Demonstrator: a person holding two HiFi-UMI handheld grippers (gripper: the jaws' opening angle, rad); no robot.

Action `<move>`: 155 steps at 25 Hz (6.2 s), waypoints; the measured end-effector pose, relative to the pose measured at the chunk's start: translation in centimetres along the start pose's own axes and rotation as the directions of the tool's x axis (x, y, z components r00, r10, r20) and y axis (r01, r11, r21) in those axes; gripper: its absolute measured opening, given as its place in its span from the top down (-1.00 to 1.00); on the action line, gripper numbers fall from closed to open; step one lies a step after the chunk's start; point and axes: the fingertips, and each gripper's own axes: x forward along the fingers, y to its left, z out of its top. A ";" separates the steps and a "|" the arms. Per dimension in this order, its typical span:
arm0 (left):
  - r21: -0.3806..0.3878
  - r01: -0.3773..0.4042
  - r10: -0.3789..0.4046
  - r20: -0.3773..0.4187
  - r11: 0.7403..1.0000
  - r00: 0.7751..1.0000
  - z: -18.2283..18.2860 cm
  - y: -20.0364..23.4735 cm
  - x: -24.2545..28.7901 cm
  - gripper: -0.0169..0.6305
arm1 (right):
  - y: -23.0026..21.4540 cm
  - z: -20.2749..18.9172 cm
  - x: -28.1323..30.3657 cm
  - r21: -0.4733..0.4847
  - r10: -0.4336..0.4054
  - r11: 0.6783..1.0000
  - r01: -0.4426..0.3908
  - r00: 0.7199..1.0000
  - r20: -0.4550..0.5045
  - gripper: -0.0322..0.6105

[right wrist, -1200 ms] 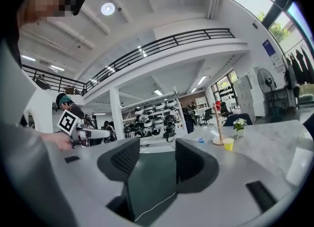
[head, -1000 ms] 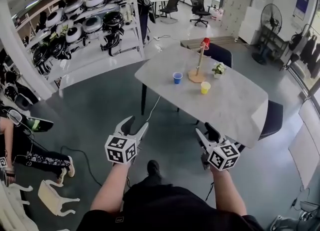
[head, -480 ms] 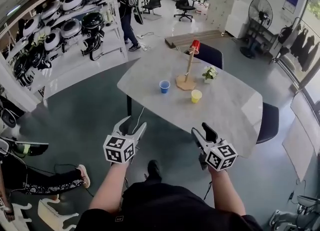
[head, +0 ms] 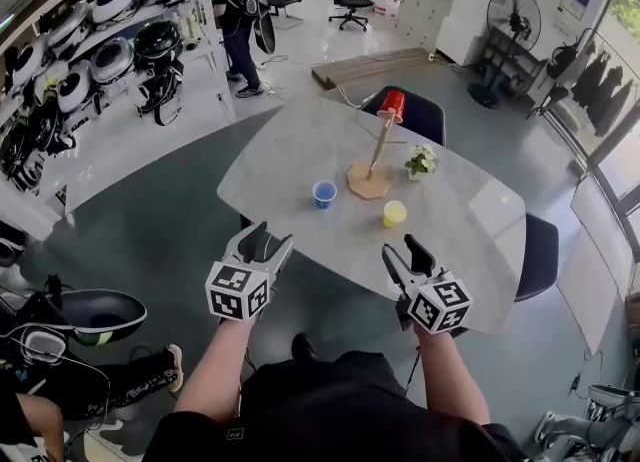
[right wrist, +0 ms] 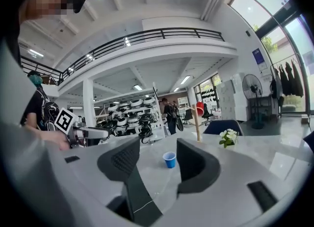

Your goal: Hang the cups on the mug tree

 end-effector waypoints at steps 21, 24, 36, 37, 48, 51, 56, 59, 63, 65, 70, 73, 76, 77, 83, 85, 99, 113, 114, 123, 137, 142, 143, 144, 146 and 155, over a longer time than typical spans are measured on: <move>-0.047 -0.003 0.000 -0.053 0.999 0.999 0.8 -2.3 13.3 0.23 | -12.4 -4.7 4.2 -0.009 -0.008 1.000 0.006 0.988 -0.152 0.02; -0.062 0.009 -0.013 -0.063 0.998 0.998 0.1 -2.1 14.7 0.23 | -13.3 -6.0 5.5 -0.005 -0.023 1.000 0.023 0.984 -0.177 0.02; -0.094 0.034 -0.047 -0.138 0.995 0.989 -4.2 -0.4 20.1 0.23 | -17.6 -10.6 11.3 -0.061 -0.032 0.998 0.019 0.975 -0.218 -0.15; -0.088 0.037 -0.049 -0.141 0.995 0.989 -4.4 -0.5 20.6 0.23 | -18.0 -11.4 11.6 -0.060 -0.037 0.998 0.024 0.972 -0.232 -0.15; -0.113 0.031 -0.052 -0.187 0.993 0.981 -8.1 -0.3 22.8 0.23 | -20.3 -17.7 14.7 -0.018 -0.067 0.998 0.064 0.962 -0.264 -0.22; -0.113 0.026 -0.048 -0.204 0.993 0.978 -8.7 -0.1 22.6 0.23 | -20.6 -19.3 15.4 -0.035 -0.060 0.998 0.052 0.953 -0.296 -0.22; -0.099 0.022 -0.044 -0.228 0.995 0.973 -8.6 0.2 22.1 0.23 | -21.8 -20.2 16.0 -0.071 -0.118 0.992 0.100 0.937 -0.329 -0.22; -0.084 0.031 -0.050 -0.229 0.996 0.972 -8.2 0.1 22.3 0.23 | -22.0 -19.9 16.2 -0.073 -0.128 0.991 0.110 0.938 -0.322 -0.20; -0.071 0.052 -0.067 -0.223 0.996 0.972 -7.5 0.1 22.9 0.23 | -22.2 -18.6 16.1 -0.067 -0.137 0.990 0.123 0.946 -0.295 -0.04; -0.072 0.055 -0.070 -0.222 0.996 0.972 -7.2 0.3 23.2 0.23 | -22.4 -17.5 16.1 -0.062 -0.143 0.990 0.131 0.950 -0.278 -0.03; -0.072 0.079 -0.093 -0.213 0.994 0.973 -5.7 0.6 24.0 0.23 | -22.8 -12.7 15.5 -0.063 -0.175 0.984 0.165 0.961 -0.214 -0.03; -0.080 0.090 -0.104 -0.198 0.993 0.975 -4.5 0.9 24.6 0.23 | -22.8 -9.7 15.7 -0.087 -0.180 0.982 0.167 0.967 -0.181 -0.03; -0.077 0.113 -0.125 -0.185 0.991 0.975 -3.3 1.0 25.2 0.23 | -22.7 -6.7 15.9 -0.098 -0.181 0.981 0.167 0.972 -0.152 -0.03; -0.068 0.122 -0.132 -0.182 0.990 0.974 -2.8 1.1 25.4 0.23 | -22.7 -5.8 16.0 -0.098 -0.180 0.981 0.167 0.973 -0.142 -0.03; -0.013 0.150 -0.150 -0.162 0.989 0.975 0.2 3.3 25.9 0.24 | -21.8 -2.1 16.6 -0.105 -0.205 0.976 0.192 0.969 -0.137 -0.03; -0.011 0.169 -0.168 -0.139 0.986 0.976 1.4 3.8 26.0 0.24 | -21.8 -1.0 16.7 -0.103 -0.236 0.969 0.223 0.961 -0.143 -0.03; -0.026 0.208 -0.210 -0.088 0.978 0.974 5.0 4.9 28.1 0.24 | -24.6 -1.5 18.3 -0.177 -0.275 0.958 0.227 0.903 -0.330 -0.03; -0.088 0.142 -0.150 -0.092 0.986 0.984 3.5 4.8 28.7 0.25 | -27.0 -0.7 20.1 -0.358 -0.252 0.928 0.104 0.883 -0.396 -0.03; -0.091 0.141 -0.149 -0.092 0.986 0.985 3.5 4.9 28.7 0.25 | -26.9 -0.5 20.2 -0.380 -0.251 0.921 0.091 0.882 -0.399 -0.03; -0.102 0.133 -0.143 -0.088 0.986 0.986 3.5 5.1 28.4 0.26 | -24.6 0.5 22.3 -0.602 -0.219 0.787 -0.135 0.851 -0.476 -0.03; -0.124 0.092 -0.104 -0.102 0.988 0.989 2.4 7.0 27.3 0.26 | -22.1 -1.6 25.5 -0.792 -0.301 0.523 -0.314 0.802 -0.516 -0.03; -0.138 0.083 -0.097 -0.104 0.987 0.990 1.7 7.5 26.8 0.26 | -22.5 -2.6 25.9 -0.828 -0.352 0.440 -0.348 0.781 -0.515 -0.03; -0.140 0.082 -0.097 -0.105 0.987 0.990 1.6 7.6 26.7 0.26 | -22.6 -2.8 26.0 -0.830 -0.359 0.432 -0.352 0.777 -0.517 -0.03; -0.141 0.081 -0.096 -0.107 0.987 0.990 1.6 7.7 26.6 0.26 | -22.5 -2.9 26.1 -0.828 -0.361 0.435 -0.354 0.774 -0.521 -0.03; -0.141 0.079 -0.095 -0.111 0.987 0.989 1.7 7.9 26.3 0.26 | -22.2 -2.7 26.2 -0.817 -0.353 0.462 -0.344 0.774 -0.526 -0.03; -0.142 0.102 -0.117 -0.106 0.985 0.987 1.8 8.9 25.6 0.26 | -21.1 -2.3 26.5 -0.826 -0.376 0.448 -0.342 0.766 -0.522 -0.05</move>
